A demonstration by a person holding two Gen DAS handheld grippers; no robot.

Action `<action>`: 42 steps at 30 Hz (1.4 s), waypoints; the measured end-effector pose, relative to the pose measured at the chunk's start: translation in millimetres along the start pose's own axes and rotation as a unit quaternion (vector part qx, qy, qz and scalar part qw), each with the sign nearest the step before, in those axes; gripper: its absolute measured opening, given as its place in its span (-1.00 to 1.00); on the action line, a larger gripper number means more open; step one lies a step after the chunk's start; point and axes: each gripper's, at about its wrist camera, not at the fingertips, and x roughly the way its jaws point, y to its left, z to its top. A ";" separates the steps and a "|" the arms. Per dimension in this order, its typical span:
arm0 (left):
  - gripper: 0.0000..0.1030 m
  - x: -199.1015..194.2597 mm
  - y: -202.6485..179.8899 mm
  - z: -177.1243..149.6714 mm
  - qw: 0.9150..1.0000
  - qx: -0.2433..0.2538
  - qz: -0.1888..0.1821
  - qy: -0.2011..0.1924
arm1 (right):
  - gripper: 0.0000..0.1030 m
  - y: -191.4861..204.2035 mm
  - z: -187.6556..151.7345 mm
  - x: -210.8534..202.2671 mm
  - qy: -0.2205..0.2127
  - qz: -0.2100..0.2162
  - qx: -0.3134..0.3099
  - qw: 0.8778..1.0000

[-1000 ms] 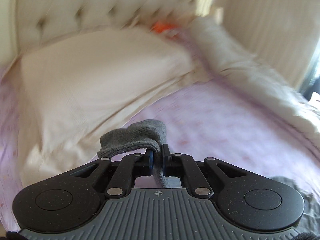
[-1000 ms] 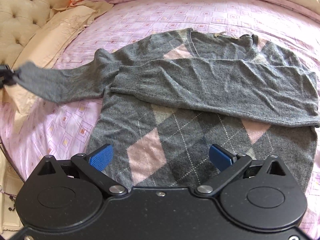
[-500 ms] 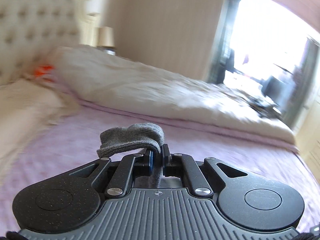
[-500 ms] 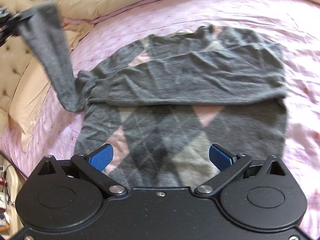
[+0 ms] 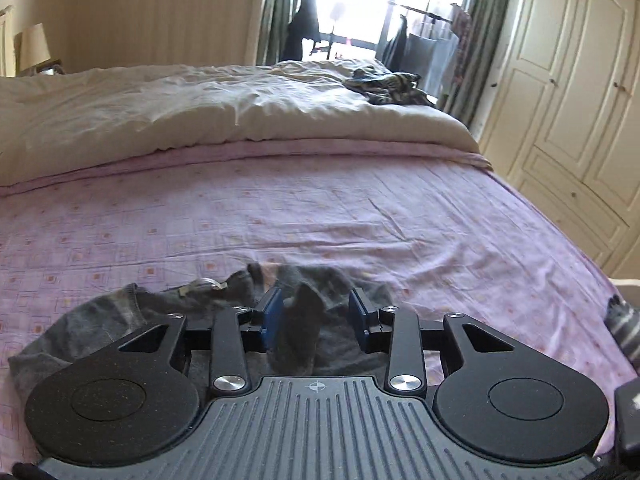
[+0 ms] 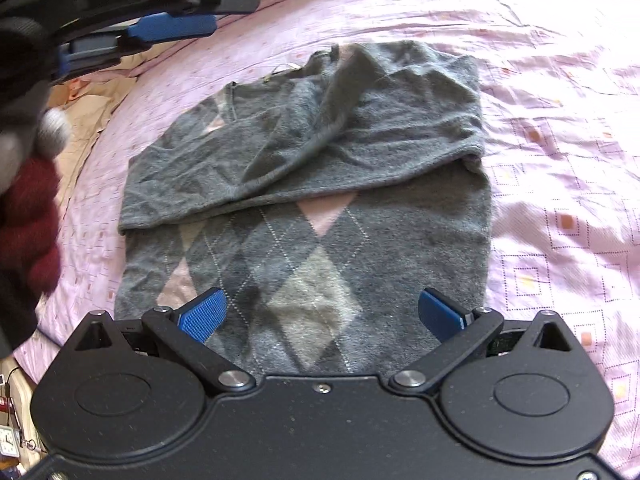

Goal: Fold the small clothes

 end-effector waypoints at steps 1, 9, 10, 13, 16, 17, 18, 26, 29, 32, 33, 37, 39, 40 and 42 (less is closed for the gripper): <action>-0.29 -2.0 0.1 -3.1 1.000 0.007 -0.002 0.002 | 0.99 -0.7 0.5 1.2 0.000 -0.001 0.001 1.000; -0.19 -14.4 67.8 -41.3 0.994 -0.028 0.080 0.068 | 0.99 -1.1 24.0 8.9 -0.024 -0.013 0.004 1.000; -0.19 -14.9 82.4 -45.9 0.992 -0.040 0.097 0.077 | 0.99 -1.4 30.1 10.1 -0.030 -0.015 0.003 0.999; -0.20 -17.4 127.2 -55.3 0.980 -0.085 0.146 0.100 | 0.99 -0.1 49.1 14.7 -0.046 -0.027 -0.007 0.999; -0.20 -15.6 162.6 -61.0 0.968 -0.124 0.185 0.115 | 0.92 0.0 70.1 19.9 -0.056 -0.036 -0.013 0.998; -0.20 -14.0 172.0 -62.5 0.964 -0.136 0.195 0.119 | 0.85 -0.7 76.8 22.2 -0.058 -0.039 -0.014 0.997; -0.20 -12.3 181.1 -64.0 0.960 -0.150 0.204 0.121 | 0.77 -1.4 83.3 24.6 -0.058 -0.041 -0.016 0.997; -0.04 11.2 235.2 -94.3 0.922 -0.246 0.248 0.165 | 0.37 -15.9 124.0 53.8 -0.047 -0.063 -0.024 0.997; 0.05 5.8 247.0 -100.6 0.918 -0.285 0.235 0.148 | 0.36 -22.5 133.0 68.8 -0.038 -0.073 -0.028 0.996; 0.07 6.9 244.3 -98.0 0.924 -0.263 0.232 0.154 | 0.36 -30.3 138.5 81.1 -0.029 -0.072 -0.020 0.997; 0.08 7.2 243.3 -97.7 0.926 -0.255 0.232 0.155 | 0.36 -31.9 139.7 85.2 -0.026 -0.071 -0.017 0.997; 0.09 8.3 244.4 -98.6 0.927 -0.256 0.228 0.155 | 0.03 -32.3 141.5 95.5 -0.014 -0.072 -0.014 0.997; 0.09 7.9 244.4 -98.4 0.927 -0.252 0.228 0.158 | -0.73 -29.0 141.7 90.6 -0.020 -0.065 -0.016 0.998; 0.09 8.4 244.8 -98.0 0.927 -0.251 0.228 0.159 | -0.73 -26.3 141.8 85.9 -0.023 -0.063 -0.018 0.998; 0.09 7.8 244.7 -96.1 0.929 -0.245 0.229 0.160 | -0.73 -19.6 140.8 71.0 -0.035 -0.052 -0.022 0.998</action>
